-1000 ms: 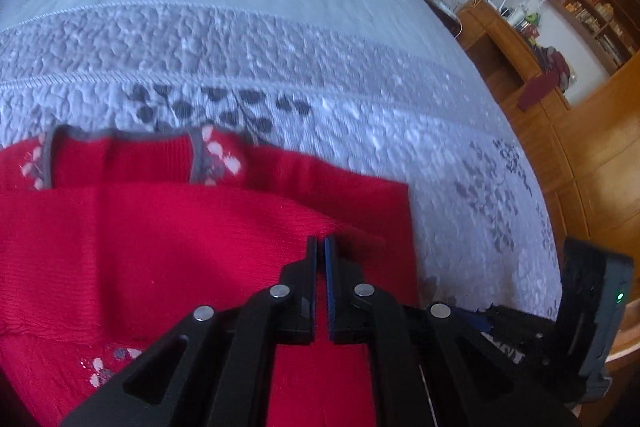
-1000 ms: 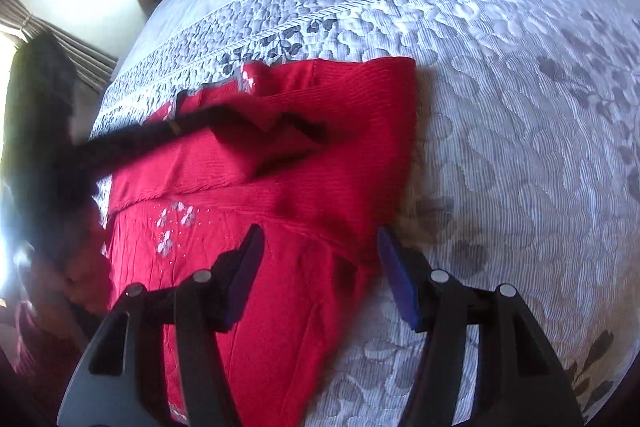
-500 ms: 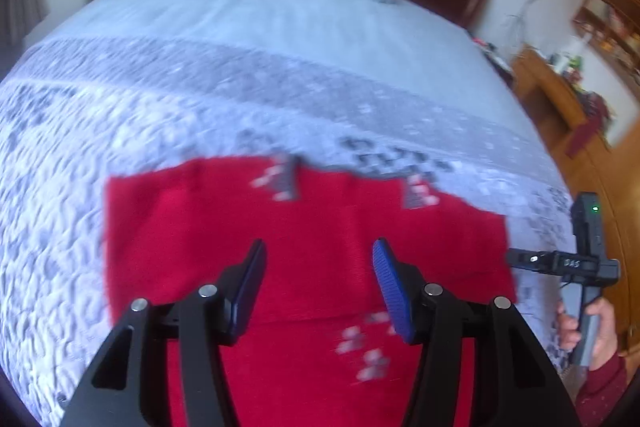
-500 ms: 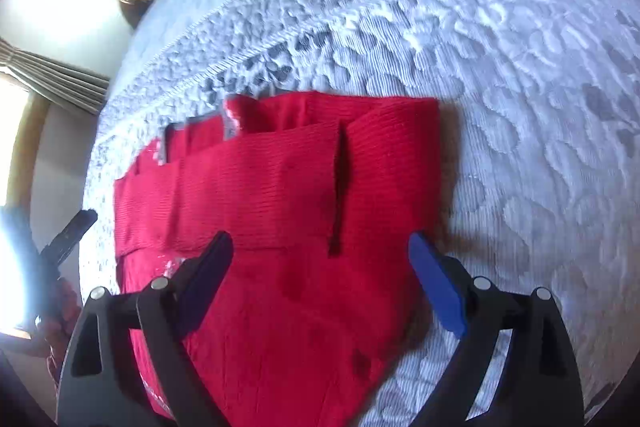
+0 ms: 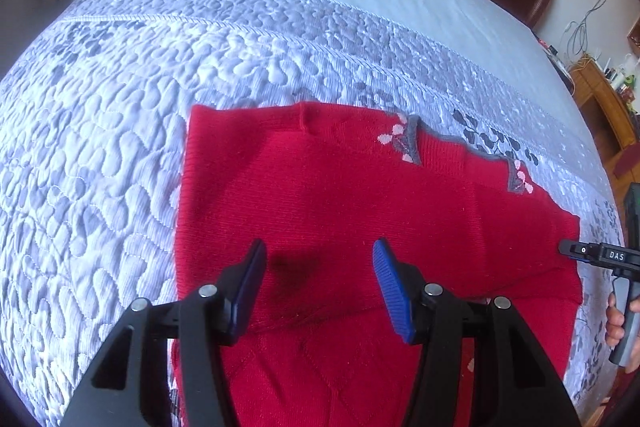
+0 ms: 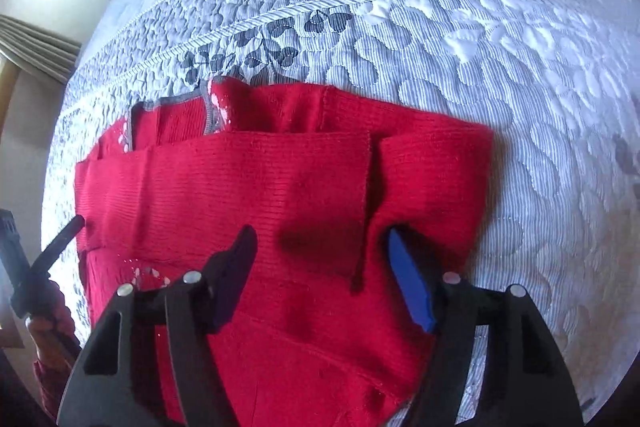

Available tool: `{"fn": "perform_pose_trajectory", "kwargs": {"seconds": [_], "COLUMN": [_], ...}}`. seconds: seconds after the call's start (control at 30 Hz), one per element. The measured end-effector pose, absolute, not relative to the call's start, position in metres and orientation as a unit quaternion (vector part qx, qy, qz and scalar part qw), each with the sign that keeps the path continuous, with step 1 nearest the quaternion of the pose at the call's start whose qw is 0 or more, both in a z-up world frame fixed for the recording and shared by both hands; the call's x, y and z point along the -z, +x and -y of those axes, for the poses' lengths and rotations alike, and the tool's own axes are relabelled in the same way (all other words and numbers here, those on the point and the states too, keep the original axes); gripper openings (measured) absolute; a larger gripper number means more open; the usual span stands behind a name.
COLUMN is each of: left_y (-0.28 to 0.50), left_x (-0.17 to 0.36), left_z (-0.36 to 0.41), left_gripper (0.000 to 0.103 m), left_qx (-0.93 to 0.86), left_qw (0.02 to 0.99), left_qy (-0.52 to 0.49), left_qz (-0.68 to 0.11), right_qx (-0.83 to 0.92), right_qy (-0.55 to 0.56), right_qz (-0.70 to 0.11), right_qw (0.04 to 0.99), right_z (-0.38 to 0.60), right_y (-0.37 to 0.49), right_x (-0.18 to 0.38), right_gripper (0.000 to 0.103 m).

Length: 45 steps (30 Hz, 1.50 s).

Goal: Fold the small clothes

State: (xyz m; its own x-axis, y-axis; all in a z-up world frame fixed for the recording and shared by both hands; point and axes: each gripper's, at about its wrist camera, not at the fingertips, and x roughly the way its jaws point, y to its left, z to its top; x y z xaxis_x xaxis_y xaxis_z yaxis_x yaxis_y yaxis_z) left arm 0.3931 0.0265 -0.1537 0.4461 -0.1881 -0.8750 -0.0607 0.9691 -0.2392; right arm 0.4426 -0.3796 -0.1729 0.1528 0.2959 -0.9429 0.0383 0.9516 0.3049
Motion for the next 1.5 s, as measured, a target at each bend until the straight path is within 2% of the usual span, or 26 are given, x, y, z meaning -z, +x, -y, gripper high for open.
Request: {"fn": "perform_pose_trajectory", "kwargs": {"seconds": [0.13,0.23,0.33,0.4,0.47,0.73,0.77,0.8,0.83,0.87,1.07,1.2,1.3,1.4,1.47,1.5], "left_y": [0.393,0.393,0.393,0.394,0.396,0.415,0.419,0.421,0.423,0.425,0.42,0.422,0.422,0.419,0.421,0.424], "left_x": [0.155,0.156,0.155,0.155,0.154,0.148,0.15,0.153,0.156,0.16,0.17,0.176,0.172,0.164,0.165,0.172], "left_z": [-0.023,-0.02,-0.021,-0.023,-0.027,-0.041,-0.043,-0.045,-0.046,-0.048,-0.056,-0.044,-0.043,-0.048,-0.053,-0.058], "left_gripper": [0.056,0.056,0.056,0.056,0.056,0.059,0.059,0.059,0.059,0.059,0.059,0.06,0.061,0.061,0.061,0.061], "left_qx": [0.038,0.037,0.036,0.033,0.03,-0.017,-0.018,-0.021,-0.026,-0.027,-0.024,-0.03,-0.032,-0.041,-0.055,-0.065], "left_qw": [0.842,0.841,0.843,0.844,0.845,0.853,0.851,0.849,0.848,0.846,0.848,0.851,0.851,0.859,0.863,0.857], "left_qy": [-0.116,-0.108,-0.101,-0.095,-0.095,-0.094,-0.093,-0.091,-0.087,-0.085,-0.086,-0.05,-0.056,-0.058,-0.051,-0.056], "left_qz": [-0.526,-0.528,-0.527,-0.527,-0.526,-0.513,-0.516,-0.52,-0.522,-0.525,-0.522,-0.522,-0.521,-0.507,-0.499,-0.509], "right_qx": [-0.079,-0.065,-0.059,-0.065,-0.078,-0.093,-0.092,-0.092,-0.105,-0.122,-0.132,-0.095,-0.099,-0.099,-0.082,-0.074], "right_qy": [0.099,0.047,0.052,0.065,0.082,0.131,0.125,0.118,0.117,0.129,0.157,0.14,0.156,0.162,0.127,0.115], "right_qz": [-0.643,-0.646,-0.628,-0.611,-0.602,-0.649,-0.649,-0.647,-0.643,-0.641,-0.613,-0.659,-0.656,-0.633,-0.635,-0.643], "right_qw": [0.755,0.759,0.775,0.787,0.79,0.743,0.745,0.748,0.75,0.747,0.763,0.733,0.732,0.751,0.758,0.753], "right_z": [0.371,0.362,0.368,0.375,0.38,0.378,0.376,0.374,0.372,0.372,0.394,0.397,0.4,0.406,0.403,0.404], "right_y": [0.439,0.438,0.436,0.435,0.437,0.473,0.473,0.472,0.47,0.468,0.445,0.439,0.434,0.425,0.422,0.422], "right_x": [0.174,0.176,0.162,0.15,0.142,0.179,0.18,0.18,0.178,0.176,0.145,0.175,0.186,0.172,0.172,0.179], "right_gripper": [0.063,0.054,0.056,0.062,0.062,0.061,0.059,0.041,0.012,0.007,0.007,0.008,0.014,0.03,0.028,0.024]}}
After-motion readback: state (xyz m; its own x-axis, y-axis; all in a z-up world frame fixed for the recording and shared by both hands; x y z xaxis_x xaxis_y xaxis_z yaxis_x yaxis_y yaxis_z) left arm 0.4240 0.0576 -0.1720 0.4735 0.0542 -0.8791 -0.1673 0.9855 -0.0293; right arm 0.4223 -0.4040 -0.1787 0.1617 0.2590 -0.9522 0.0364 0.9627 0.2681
